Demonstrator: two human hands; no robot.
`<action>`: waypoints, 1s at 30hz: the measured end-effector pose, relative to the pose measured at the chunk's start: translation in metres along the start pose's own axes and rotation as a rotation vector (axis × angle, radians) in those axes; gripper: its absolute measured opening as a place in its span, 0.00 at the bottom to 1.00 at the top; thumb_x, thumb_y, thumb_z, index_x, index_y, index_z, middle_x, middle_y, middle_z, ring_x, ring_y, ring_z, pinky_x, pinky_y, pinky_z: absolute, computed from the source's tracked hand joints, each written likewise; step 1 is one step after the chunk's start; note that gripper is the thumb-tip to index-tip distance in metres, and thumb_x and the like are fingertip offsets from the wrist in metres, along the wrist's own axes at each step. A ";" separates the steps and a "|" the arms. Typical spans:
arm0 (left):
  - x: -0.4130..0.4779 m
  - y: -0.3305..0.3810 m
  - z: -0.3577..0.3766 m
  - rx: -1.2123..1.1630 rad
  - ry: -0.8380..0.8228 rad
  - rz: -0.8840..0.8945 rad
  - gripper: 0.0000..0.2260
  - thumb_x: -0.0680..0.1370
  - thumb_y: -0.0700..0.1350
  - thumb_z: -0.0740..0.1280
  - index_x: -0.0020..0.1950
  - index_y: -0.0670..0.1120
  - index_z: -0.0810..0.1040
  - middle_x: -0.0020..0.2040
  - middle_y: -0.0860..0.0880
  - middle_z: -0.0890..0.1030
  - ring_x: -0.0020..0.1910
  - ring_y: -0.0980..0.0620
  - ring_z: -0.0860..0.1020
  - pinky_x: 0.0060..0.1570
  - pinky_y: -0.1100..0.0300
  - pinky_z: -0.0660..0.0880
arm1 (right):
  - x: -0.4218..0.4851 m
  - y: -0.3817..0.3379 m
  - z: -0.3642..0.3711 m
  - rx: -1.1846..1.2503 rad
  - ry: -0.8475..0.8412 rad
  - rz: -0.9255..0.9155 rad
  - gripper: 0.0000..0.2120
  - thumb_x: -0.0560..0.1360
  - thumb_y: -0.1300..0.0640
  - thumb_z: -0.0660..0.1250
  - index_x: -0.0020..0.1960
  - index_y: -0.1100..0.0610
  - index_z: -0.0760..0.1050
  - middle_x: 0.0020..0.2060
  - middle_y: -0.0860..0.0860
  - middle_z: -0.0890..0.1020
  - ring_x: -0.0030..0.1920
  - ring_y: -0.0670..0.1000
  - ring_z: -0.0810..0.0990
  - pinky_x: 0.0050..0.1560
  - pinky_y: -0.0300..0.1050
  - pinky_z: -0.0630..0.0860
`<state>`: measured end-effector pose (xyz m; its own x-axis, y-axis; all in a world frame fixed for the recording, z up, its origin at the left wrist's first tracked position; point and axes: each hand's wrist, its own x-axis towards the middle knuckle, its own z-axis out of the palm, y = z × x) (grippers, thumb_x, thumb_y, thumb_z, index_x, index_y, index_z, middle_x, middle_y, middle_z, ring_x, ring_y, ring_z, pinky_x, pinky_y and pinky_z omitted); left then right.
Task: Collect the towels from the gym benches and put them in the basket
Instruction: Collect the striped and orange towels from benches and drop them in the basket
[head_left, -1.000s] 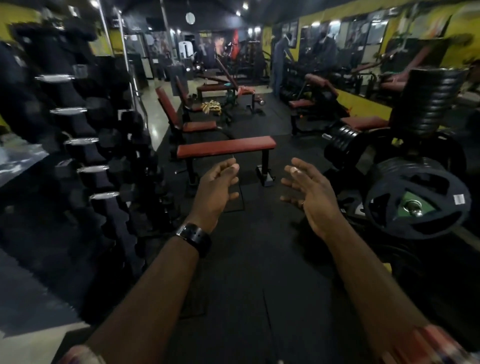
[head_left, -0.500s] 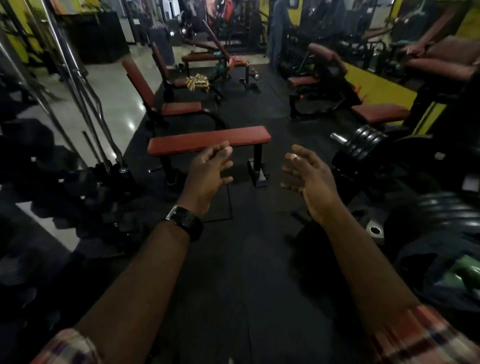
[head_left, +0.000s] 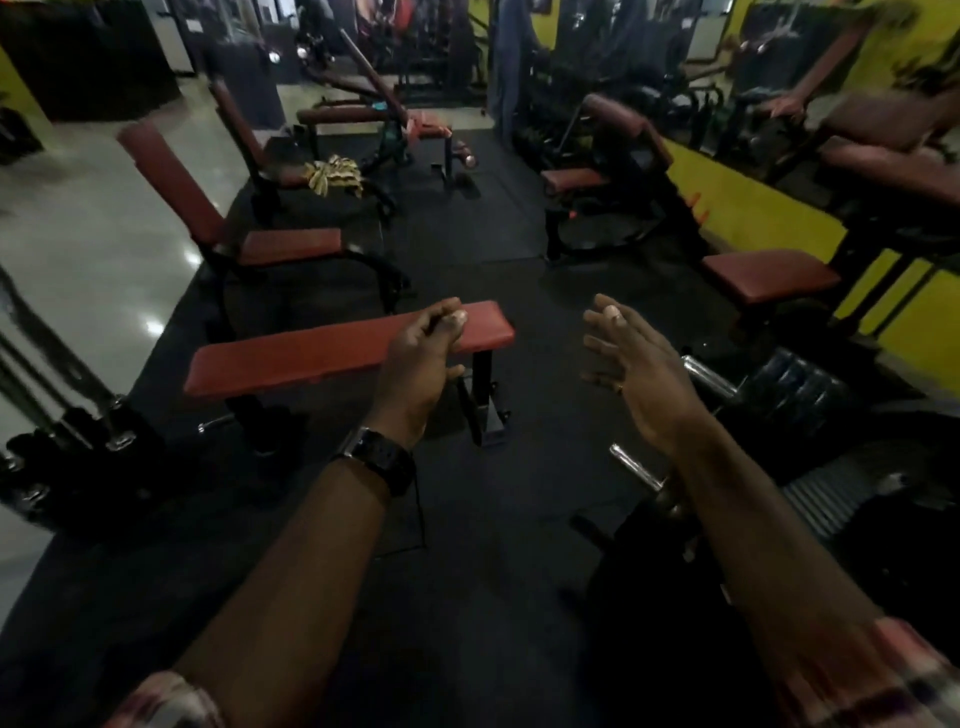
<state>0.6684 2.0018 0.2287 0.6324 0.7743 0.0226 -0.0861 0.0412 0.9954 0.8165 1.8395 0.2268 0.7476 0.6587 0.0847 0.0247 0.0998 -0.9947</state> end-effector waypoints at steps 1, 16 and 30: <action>0.028 0.000 0.010 -0.002 -0.016 0.000 0.11 0.81 0.48 0.63 0.62 0.52 0.76 0.62 0.51 0.78 0.61 0.53 0.76 0.51 0.55 0.77 | 0.027 0.000 -0.005 -0.012 0.013 0.010 0.19 0.81 0.47 0.58 0.70 0.47 0.70 0.66 0.48 0.76 0.63 0.49 0.76 0.50 0.45 0.77; 0.461 -0.050 0.175 0.049 -0.021 -0.076 0.11 0.81 0.47 0.63 0.62 0.52 0.76 0.61 0.53 0.78 0.60 0.54 0.76 0.59 0.49 0.75 | 0.473 0.061 -0.119 0.018 0.075 0.109 0.17 0.81 0.45 0.58 0.69 0.45 0.71 0.64 0.44 0.77 0.63 0.47 0.76 0.51 0.45 0.77; 0.812 -0.091 0.281 -0.051 0.067 -0.079 0.14 0.81 0.46 0.64 0.66 0.49 0.75 0.62 0.51 0.77 0.63 0.51 0.75 0.59 0.48 0.75 | 0.858 0.104 -0.141 -0.025 -0.020 0.132 0.09 0.80 0.48 0.60 0.60 0.41 0.74 0.59 0.49 0.79 0.61 0.48 0.77 0.60 0.56 0.75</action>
<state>1.4061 2.4499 0.1827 0.5859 0.8079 -0.0634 -0.0780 0.1341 0.9879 1.5543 2.3094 0.1873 0.7318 0.6800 -0.0458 -0.0560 -0.0070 -0.9984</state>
